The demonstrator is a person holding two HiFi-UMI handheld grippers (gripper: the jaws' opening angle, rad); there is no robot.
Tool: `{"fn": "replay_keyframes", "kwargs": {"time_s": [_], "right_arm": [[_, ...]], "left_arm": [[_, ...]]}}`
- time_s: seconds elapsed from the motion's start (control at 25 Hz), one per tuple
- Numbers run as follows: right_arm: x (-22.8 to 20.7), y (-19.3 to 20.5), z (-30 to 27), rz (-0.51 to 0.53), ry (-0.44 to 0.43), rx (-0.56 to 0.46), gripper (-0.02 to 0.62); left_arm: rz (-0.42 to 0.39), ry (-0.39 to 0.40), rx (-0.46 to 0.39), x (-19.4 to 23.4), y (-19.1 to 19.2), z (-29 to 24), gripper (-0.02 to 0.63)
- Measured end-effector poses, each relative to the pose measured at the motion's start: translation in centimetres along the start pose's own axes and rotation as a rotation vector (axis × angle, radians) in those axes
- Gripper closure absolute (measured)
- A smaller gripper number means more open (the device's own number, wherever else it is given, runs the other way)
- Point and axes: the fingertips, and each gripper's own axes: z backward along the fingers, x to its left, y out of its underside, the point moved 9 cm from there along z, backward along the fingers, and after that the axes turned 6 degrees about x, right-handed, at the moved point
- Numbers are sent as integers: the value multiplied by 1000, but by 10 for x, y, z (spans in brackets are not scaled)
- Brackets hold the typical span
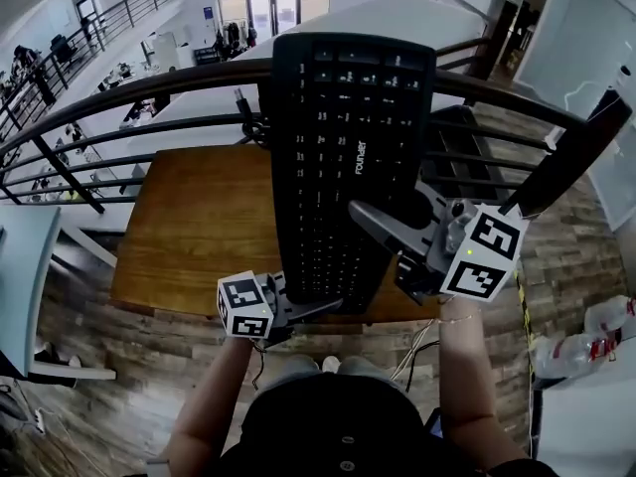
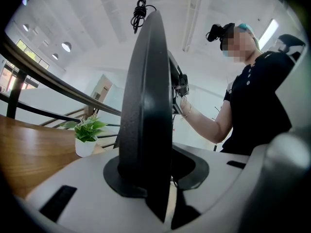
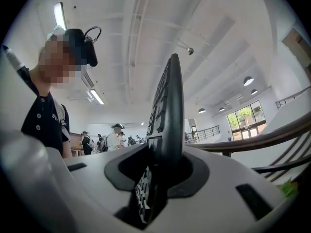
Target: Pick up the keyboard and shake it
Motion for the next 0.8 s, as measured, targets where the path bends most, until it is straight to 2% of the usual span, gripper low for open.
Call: {"fn": "replay_keyframes", "kwargs": {"time_s": [0.56, 0.8], "right_arm": [[0, 1, 0, -1, -23, -6, 476], [2, 4, -2, -1, -38, -42, 474]], "left_arm": [[-2, -15, 18, 0, 0, 0, 486], [-29, -53, 49, -1, -3, 12, 486]]}}
